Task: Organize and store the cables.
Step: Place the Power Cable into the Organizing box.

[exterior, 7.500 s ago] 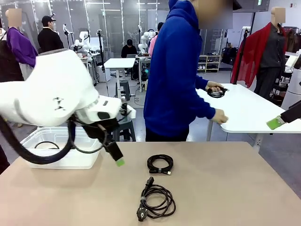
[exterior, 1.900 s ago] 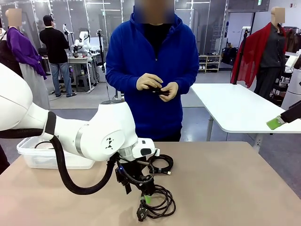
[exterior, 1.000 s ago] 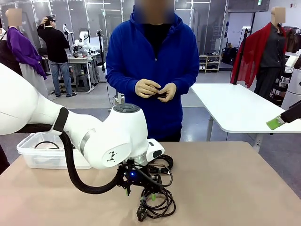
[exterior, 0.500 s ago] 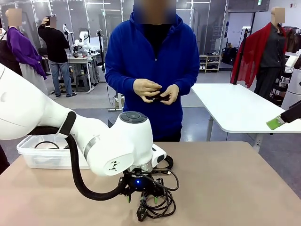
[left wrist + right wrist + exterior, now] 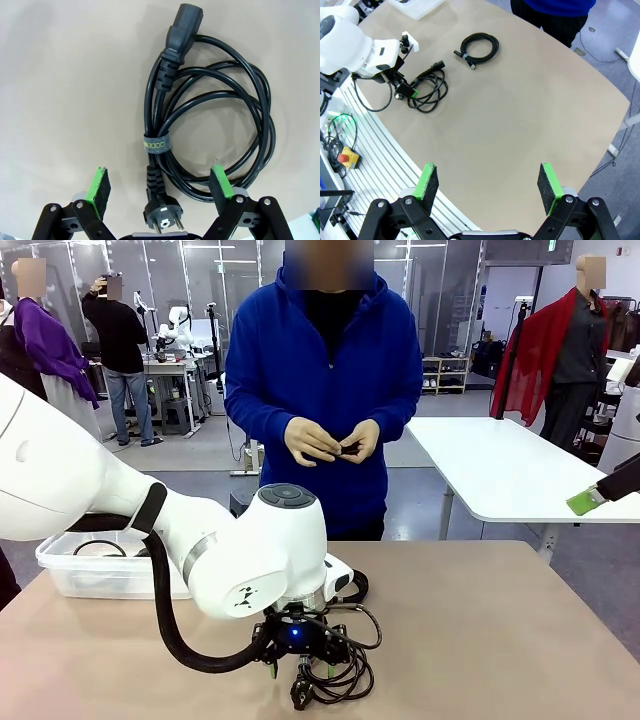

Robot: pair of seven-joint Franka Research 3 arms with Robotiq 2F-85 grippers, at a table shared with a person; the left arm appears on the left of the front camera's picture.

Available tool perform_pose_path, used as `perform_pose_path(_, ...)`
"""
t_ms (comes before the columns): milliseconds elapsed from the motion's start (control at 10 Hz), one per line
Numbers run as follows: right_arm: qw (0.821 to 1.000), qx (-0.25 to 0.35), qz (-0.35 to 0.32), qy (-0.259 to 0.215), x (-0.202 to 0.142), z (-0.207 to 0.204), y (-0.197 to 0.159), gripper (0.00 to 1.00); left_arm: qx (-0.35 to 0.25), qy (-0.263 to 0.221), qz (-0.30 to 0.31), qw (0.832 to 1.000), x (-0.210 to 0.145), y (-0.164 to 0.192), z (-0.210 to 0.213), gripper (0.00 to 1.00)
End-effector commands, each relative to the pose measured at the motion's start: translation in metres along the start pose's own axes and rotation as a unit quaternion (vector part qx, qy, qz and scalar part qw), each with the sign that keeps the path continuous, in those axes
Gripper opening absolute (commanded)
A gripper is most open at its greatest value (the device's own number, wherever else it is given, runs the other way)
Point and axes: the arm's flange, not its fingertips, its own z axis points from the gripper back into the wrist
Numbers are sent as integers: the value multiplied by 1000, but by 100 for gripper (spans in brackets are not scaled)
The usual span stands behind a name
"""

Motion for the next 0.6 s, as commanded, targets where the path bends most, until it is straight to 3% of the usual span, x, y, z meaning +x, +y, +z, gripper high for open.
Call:
perform_pose_path(0, 1000, 1, -7, 2, 2, 1, 0, 100, -2, 8, 10, 1000, 8, 2, -2, 100)
perform_pose_path(500, 1000, 1, -7, 2, 2, 1, 0, 100, -10, 23, 17, 1000, 22, 8, -6, 100)
